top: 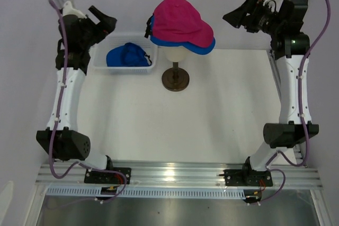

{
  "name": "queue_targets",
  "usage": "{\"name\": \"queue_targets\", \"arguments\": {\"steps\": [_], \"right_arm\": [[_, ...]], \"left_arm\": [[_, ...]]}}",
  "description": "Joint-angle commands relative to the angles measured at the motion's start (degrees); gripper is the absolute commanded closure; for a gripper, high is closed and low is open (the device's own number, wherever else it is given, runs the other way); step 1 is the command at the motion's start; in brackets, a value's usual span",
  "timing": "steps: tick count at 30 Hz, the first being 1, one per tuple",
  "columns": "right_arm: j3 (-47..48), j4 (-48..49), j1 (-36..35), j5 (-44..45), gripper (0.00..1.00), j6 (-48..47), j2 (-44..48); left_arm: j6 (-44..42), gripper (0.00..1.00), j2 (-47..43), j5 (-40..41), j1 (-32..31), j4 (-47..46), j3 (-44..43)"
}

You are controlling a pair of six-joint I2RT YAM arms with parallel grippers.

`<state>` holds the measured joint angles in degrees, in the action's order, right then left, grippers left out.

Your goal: Stack the hats

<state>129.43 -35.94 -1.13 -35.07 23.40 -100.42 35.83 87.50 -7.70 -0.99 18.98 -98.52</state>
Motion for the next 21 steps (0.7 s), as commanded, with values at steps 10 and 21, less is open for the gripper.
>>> {"name": "queue_targets", "arguments": {"steps": [10,21], "right_arm": [[-34.0,3.1,-0.7,-3.1,0.05,-7.5,19.2],[-52.1,14.0,-17.7,5.5,0.05,-6.4,25.3]], "left_arm": [[-8.8,0.13,17.6,-1.3,5.7,11.6,-6.6],[-9.3,0.13,41.8,0.2,5.9,15.9,-30.5]]}}
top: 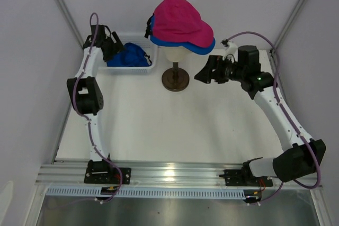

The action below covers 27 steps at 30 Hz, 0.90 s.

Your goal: Stack the hats

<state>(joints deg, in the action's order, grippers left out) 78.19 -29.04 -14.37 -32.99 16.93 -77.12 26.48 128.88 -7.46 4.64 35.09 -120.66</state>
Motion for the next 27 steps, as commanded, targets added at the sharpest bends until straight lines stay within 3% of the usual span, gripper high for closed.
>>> {"name": "queue_targets", "arguments": {"steps": [1,8,13,18,22,27], "right_arm": [[-1.5,7.5,-5.9,5.2,0.05,-0.1,1.2],[-1.6,14.3,-12.2,10.0,0.05,2.0,-1.5],[-0.9,15.2,-12.3,9.5,0.04,2.5,-3.2],[-1.1,13.9,-12.2,10.2,0.05,2.6,-3.0],[-2.3,13.7,-12.2,12.0,0.03,1.4,-1.5],[-2.0,11.1,-11.8,12.9,0.02,-0.1,0.7]], "left_arm": [[1.2,0.13,2.8,-0.4,0.2,-0.4,-8.9],[16.2,0.19,8.3,-1.4,-1.9,-2.4,-7.6],[16.3,0.18,8.8,-3.1,-7.3,-9.5,-7.0],[16.6,0.19,14.1,-0.7,-11.5,-7.1,-14.3],[32.6,0.23,14.3,5.3,-13.7,-7.4,-8.6],[42.0,0.25,13.5,13.1,-14.7,-10.9,-4.5]]}}
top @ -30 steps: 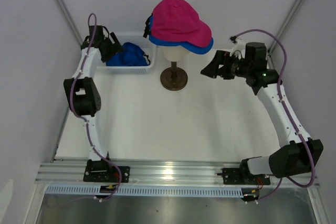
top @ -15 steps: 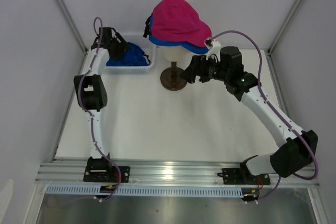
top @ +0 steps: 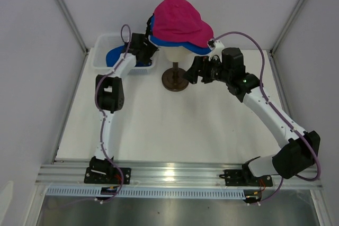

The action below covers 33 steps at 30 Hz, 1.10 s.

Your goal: Stack the hats

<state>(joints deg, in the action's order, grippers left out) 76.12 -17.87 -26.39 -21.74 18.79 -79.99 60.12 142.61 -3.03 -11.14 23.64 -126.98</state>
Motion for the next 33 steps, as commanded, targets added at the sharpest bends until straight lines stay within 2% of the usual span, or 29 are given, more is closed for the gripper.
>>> {"name": "queue_targets", "arguments": {"steps": [1,4,7,9,10,14,21,23,24,25,29,33], "right_arm": [[-0.4,-0.2,0.4,2.0,0.02,-2.0,4.6],[-1.8,0.3,0.6,2.7,0.0,-1.8,6.2],[-2.2,0.3,1.4,2.3,0.01,-1.4,6.2],[-1.8,-0.1,1.8,1.9,0.0,-1.3,5.7],[-1.7,-0.4,1.8,1.9,0.01,-1.3,5.7],[-1.7,-1.3,2.0,1.9,0.0,-1.6,5.5],[-2.4,-0.8,2.2,1.9,0.01,-0.9,4.5],[-2.4,-0.4,2.1,1.5,0.0,-0.7,4.1],[-2.3,-0.3,2.2,1.4,0.0,-0.6,3.8],[-2.2,-0.3,2.2,1.3,0.0,-0.6,3.3],[-2.0,0.0,2.6,1.0,0.0,-0.7,2.1],[-1.1,-0.3,3.3,0.3,0.0,-0.8,0.7]], "left_arm": [[10.3,0.25,0.6,9.0,1.4,1.0,-0.4],[14.6,0.27,2.8,9.9,1.7,6.5,-5.2],[17.8,0.27,2.3,10.1,1.8,7.1,-2.3],[18.9,0.27,0.1,7.2,2.2,2.7,1.1],[19.7,0.27,-0.9,6.0,2.5,-4.2,8.3],[22.1,0.27,-2.9,3.5,3.6,-11.9,12.5],[17.2,0.27,-2.2,4.1,6.0,-9.5,9.3],[14.8,0.28,-0.1,6.7,6.2,-2.3,2.2],[12.5,0.28,1.2,7.3,6.2,0.3,-4.6],[11.7,0.28,3.7,7.9,6.2,2.4,-6.5],[12.0,0.33,6.4,8.6,6.0,7.2,-9.7],[11.0,0.32,6.7,11.6,4.7,9.0,-12.2]]}}
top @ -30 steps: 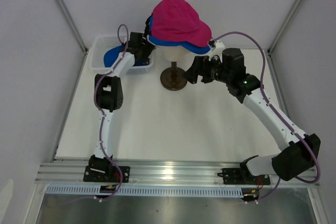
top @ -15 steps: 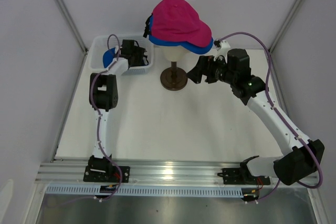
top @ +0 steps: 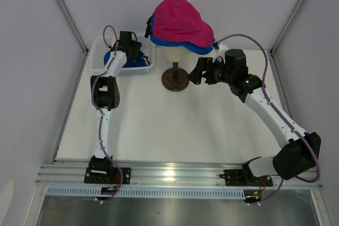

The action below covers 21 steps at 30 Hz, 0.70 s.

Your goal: Stack the hats

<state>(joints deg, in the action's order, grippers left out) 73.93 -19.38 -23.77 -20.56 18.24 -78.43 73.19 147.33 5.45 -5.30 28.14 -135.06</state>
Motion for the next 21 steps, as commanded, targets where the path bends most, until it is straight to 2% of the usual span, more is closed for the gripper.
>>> {"name": "queue_targets", "arguments": {"steps": [1,8,12,14,15,16,18,19,21], "right_arm": [[1.2,1.0,0.8,-1.1,0.0,-0.2,-1.2],[1.7,2.3,1.5,-3.0,0.0,0.3,-2.8],[1.7,3.3,1.5,-4.2,0.0,1.2,-3.8],[1.6,3.7,1.5,-4.8,0.01,1.5,-3.7],[1.3,4.3,1.6,-4.8,0.01,1.8,-3.6],[1.2,4.5,1.6,-4.9,0.0,2.1,-3.3],[1.1,4.7,1.5,-4.8,0.0,2.1,-2.9],[1.0,4.7,1.6,-4.8,0.01,2.1,-2.3],[0.8,4.3,1.6,-4.3,0.01,2.0,-1.4]], "left_arm": [[-2.1,0.32,2.5,3.2,-1.1,5.8,-5.1],[-5.5,0.29,4.2,0.6,-1.1,5.6,-7.4],[-6.7,0.34,4.4,-0.4,-1.1,5.4,-8.1],[-6.9,0.42,4.8,-0.5,-1.1,6.0,-8.5],[-6.9,0.49,5.0,-0.6,-1.1,6.3,-9.7],[-7.0,0.6,5.5,-0.6,-1.1,6.6,-10.0],[-7.0,0.68,5.8,-0.6,-1.1,7.0,-10.8],[-7.0,0.81,5.8,-0.6,-1.0,6.9,-10.7],[-6.7,0.96,5.8,-0.4,-0.9,6.9,-10.7]]}}
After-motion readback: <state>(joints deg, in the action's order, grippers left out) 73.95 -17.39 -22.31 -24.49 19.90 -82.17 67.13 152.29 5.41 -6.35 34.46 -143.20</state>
